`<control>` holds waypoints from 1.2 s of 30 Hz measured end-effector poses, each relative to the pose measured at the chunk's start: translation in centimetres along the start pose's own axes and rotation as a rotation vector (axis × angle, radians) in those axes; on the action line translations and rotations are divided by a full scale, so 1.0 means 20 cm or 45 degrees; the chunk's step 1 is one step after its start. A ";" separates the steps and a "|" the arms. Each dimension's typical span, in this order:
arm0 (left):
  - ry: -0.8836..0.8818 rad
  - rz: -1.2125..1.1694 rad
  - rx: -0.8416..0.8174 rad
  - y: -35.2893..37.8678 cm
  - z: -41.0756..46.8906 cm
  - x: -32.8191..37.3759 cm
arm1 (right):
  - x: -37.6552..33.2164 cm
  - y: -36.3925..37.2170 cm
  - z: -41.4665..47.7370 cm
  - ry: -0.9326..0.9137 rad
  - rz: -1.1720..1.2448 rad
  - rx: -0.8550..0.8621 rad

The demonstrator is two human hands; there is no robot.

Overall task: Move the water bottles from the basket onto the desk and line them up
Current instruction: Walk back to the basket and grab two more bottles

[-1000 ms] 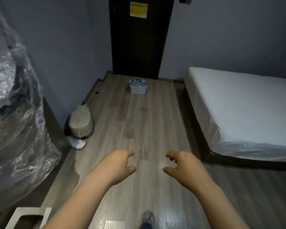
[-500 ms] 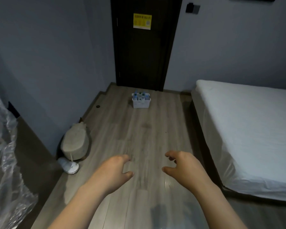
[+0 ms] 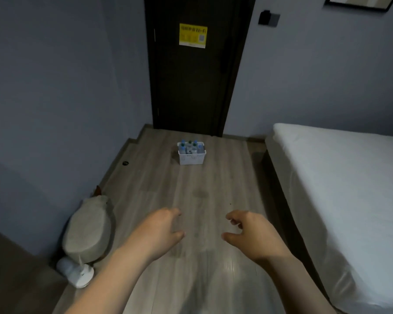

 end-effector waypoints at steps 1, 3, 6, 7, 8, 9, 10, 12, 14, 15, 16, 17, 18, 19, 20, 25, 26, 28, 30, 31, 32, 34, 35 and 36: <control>0.004 -0.007 -0.012 -0.04 0.07 -0.03 | -0.03 -0.01 0.08 0.016 -0.005 -0.006; 0.015 -0.017 -0.024 -0.11 0.22 -0.09 | -0.08 -0.02 0.25 0.034 -0.006 -0.010; 0.028 -0.025 -0.023 -0.18 0.41 -0.17 | -0.13 -0.01 0.44 0.029 -0.005 -0.012; 0.028 -0.034 -0.030 -0.19 0.48 -0.19 | -0.14 -0.01 0.51 0.016 -0.024 -0.011; 0.026 -0.042 -0.040 -0.20 0.54 -0.21 | -0.15 -0.02 0.57 0.000 -0.048 -0.007; 0.027 -0.047 -0.049 -0.21 0.60 -0.23 | -0.16 -0.03 0.64 -0.010 -0.064 0.000; 0.029 -0.050 -0.057 -0.22 0.67 -0.25 | -0.17 -0.04 0.71 -0.015 -0.071 0.002; 0.032 -0.060 -0.059 -0.24 0.81 -0.28 | -0.16 -0.05 0.87 -0.024 -0.066 0.002; 0.035 -0.049 -0.043 -0.27 0.97 -0.29 | -0.14 -0.07 1.03 -0.026 -0.065 0.006; 0.032 -0.040 -0.038 -0.28 1.05 -0.30 | -0.13 -0.09 1.11 -0.027 -0.065 0.007; 0.025 -0.035 -0.035 -0.30 1.14 -0.30 | -0.12 -0.11 1.21 -0.029 -0.058 0.015; 0.019 -0.033 -0.033 -0.31 1.23 -0.30 | -0.10 -0.13 1.30 -0.030 -0.046 0.024; 0.014 -0.030 -0.033 -0.33 1.32 -0.29 | -0.08 -0.16 1.40 -0.032 -0.033 0.034; 0.008 -0.024 -0.032 -0.35 1.42 -0.29 | -0.06 -0.19 1.49 -0.033 -0.022 0.039; 0.000 -0.015 -0.029 -0.37 1.51 -0.28 | -0.05 -0.22 1.58 -0.035 -0.016 0.040; -0.052 0.009 -0.001 -0.49 1.93 -0.23 | 0.04 -0.40 2.02 -0.037 -0.002 0.055; -0.059 0.003 0.006 -0.51 2.01 -0.22 | 0.06 -0.42 2.10 -0.034 0.000 0.057; -0.067 -0.013 -0.004 -0.52 2.14 -0.22 | 0.09 -0.45 2.24 -0.024 0.008 0.043; -0.078 -0.030 -0.019 -0.53 2.27 -0.22 | 0.12 -0.47 2.36 -0.016 0.007 0.029; -0.080 -0.026 -0.021 -0.54 2.34 -0.22 | 0.14 -0.47 2.42 -0.014 0.007 0.022; -0.079 -0.016 -0.019 -0.55 2.41 -0.22 | 0.15 -0.48 2.48 -0.013 0.012 0.016; -0.076 -0.001 -0.017 -0.57 2.56 -0.24 | 0.17 -0.49 2.62 -0.019 0.015 0.009; -0.075 0.000 -0.023 -0.57 2.63 -0.25 | 0.18 -0.50 2.69 -0.023 0.006 0.007; -0.070 0.000 -0.029 -0.58 2.72 -0.25 | 0.18 -0.51 2.77 -0.026 0.000 0.006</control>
Point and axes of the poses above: each hand's wrist, its own z-axis towards the middle knuckle, its own y-axis out of the palm, x = y × z, the point moved 5 cm from there along z, towards the middle knuckle
